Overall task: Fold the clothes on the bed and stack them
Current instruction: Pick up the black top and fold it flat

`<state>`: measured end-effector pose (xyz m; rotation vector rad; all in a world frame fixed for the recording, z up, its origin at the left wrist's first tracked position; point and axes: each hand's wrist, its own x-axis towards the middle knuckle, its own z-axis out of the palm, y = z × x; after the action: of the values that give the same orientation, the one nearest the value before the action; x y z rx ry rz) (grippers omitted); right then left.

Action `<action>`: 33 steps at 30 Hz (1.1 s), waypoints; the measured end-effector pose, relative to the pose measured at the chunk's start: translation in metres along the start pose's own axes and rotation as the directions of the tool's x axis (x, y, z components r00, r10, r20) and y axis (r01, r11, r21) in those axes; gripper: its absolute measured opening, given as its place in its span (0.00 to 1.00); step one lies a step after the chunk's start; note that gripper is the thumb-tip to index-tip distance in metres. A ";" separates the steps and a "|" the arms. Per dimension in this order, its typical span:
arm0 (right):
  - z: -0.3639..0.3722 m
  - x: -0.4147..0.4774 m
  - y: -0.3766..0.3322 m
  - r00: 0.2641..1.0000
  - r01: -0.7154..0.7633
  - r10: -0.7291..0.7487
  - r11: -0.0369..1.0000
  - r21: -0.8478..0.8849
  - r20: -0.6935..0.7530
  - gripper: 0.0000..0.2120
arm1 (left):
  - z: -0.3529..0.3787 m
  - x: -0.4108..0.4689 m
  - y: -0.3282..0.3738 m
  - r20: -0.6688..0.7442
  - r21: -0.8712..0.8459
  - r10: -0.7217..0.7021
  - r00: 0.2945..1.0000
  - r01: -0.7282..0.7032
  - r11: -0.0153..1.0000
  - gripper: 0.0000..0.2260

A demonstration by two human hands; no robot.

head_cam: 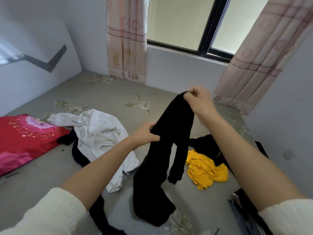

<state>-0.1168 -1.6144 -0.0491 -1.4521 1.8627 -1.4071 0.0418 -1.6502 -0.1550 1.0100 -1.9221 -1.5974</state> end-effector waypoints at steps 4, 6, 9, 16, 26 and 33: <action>-0.027 0.023 -0.015 0.995 0.025 -0.021 0.999 0.046 -0.096 0.14 | -0.006 0.005 -0.013 0.067 -0.079 -0.010 0.998 0.015 0.997 0.11; -0.037 0.029 -0.020 0.987 0.032 -0.016 0.995 0.097 -0.160 0.13 | 0.000 0.006 -0.020 0.111 -0.064 -0.026 0.993 0.034 0.997 0.11; -0.052 0.034 -0.028 0.976 0.041 -0.001 0.983 0.178 -0.219 0.13 | 0.015 0.010 -0.035 0.233 -0.066 -0.061 0.971 0.078 0.995 0.10; -0.111 0.030 -0.031 0.918 0.095 -0.008 0.975 0.201 -0.396 0.14 | 0.041 -0.001 -0.070 0.153 0.039 -0.136 0.979 0.131 0.991 0.09; -0.191 0.001 0.042 0.804 -0.073 0.205 0.966 0.248 -0.559 0.11 | -0.009 -0.031 -0.055 0.101 -0.428 0.035 0.994 0.012 0.904 0.28; -0.195 -0.017 0.063 0.777 -0.166 0.243 0.969 0.184 -0.580 0.11 | -0.073 -0.038 -0.005 0.247 -0.030 0.108 0.963 -0.103 0.994 0.29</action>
<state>-0.2930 -1.5112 -0.0266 -0.7412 2.1560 -1.9827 0.1199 -1.6684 -0.1382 0.7143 -2.0819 -1.7436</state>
